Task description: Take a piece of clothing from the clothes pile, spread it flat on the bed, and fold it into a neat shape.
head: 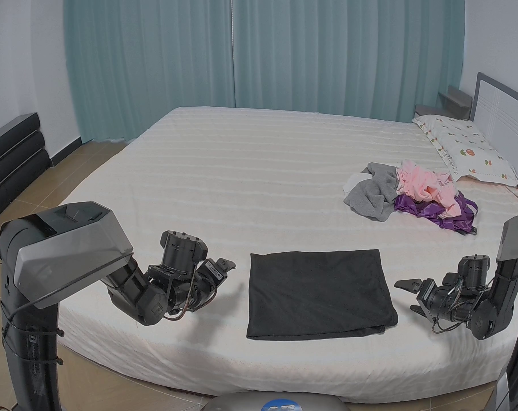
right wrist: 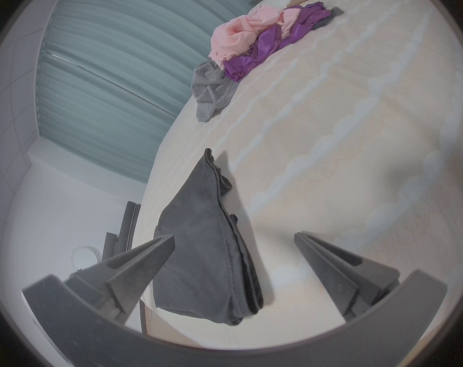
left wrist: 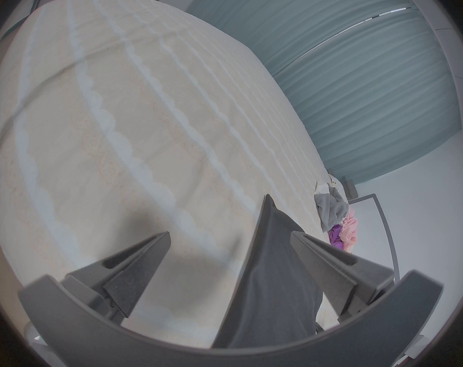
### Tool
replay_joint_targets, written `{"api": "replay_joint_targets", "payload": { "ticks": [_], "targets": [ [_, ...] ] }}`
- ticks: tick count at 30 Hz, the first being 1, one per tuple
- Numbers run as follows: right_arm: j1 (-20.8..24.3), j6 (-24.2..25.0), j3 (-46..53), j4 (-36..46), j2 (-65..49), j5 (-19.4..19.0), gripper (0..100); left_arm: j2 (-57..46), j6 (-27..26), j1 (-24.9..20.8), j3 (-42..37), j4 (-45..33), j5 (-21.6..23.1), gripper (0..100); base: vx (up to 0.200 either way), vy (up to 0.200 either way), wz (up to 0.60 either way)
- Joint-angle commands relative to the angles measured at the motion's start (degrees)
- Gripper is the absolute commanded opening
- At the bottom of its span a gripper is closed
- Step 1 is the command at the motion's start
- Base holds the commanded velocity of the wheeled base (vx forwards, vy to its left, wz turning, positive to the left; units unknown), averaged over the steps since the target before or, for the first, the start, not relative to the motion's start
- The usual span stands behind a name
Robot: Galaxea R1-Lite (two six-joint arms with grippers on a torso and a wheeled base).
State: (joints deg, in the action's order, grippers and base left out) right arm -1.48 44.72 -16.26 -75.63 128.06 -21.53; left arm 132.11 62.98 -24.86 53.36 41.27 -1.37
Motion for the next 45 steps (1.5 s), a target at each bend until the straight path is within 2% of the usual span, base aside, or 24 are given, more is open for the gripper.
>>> {"api": "replay_joint_targets", "payload": {
  "ticks": [1,6,24,25,27,31,39,45],
  "targets": [
    [-0.2,0.0,-0.3,0.0,0.4,0.0,100,-0.2,0.1,0.2,0.1,0.0,0.2,100,0.0,0.0,0.0],
    [-0.2,0.2,-0.9,0.0,0.3,-0.1,100,-0.3,0.4,0.0,0.7,0.1,0.4,100,0.0,0.0,0.0],
    [-0.2,0.4,-2.3,0.0,1.7,-0.1,100,1.2,-1.2,-1.4,3.2,-0.3,0.5,100,0.0,-0.2,0.0],
    [-0.2,0.4,-2.3,0.0,1.7,-0.1,100,1.2,-1.2,-1.4,3.2,-0.3,0.5,100,0.0,0.0,0.0],
    [0.1,2.1,-2.3,0.0,2.2,-0.1,100,2.7,-5.2,-1.4,3.2,-0.1,0.2,100,0.0,0.0,0.0],
    [0.1,3.4,-2.8,0.0,2.5,-0.1,100,3.9,-9.3,-1.0,2.8,0.0,-1.0,100,0.0,0.0,0.0],
    [0.3,3.4,-2.7,0.0,3.1,0.0,100,3.5,-10.6,-0.9,2.0,-0.1,-5.7,100,0.0,0.0,0.0],
    [0.4,3.4,-2.6,0.0,3.2,0.0,100,2.9,-10.6,-0.8,0.3,0.4,-5.8,100,0.0,0.0,0.0]
  ]
}}
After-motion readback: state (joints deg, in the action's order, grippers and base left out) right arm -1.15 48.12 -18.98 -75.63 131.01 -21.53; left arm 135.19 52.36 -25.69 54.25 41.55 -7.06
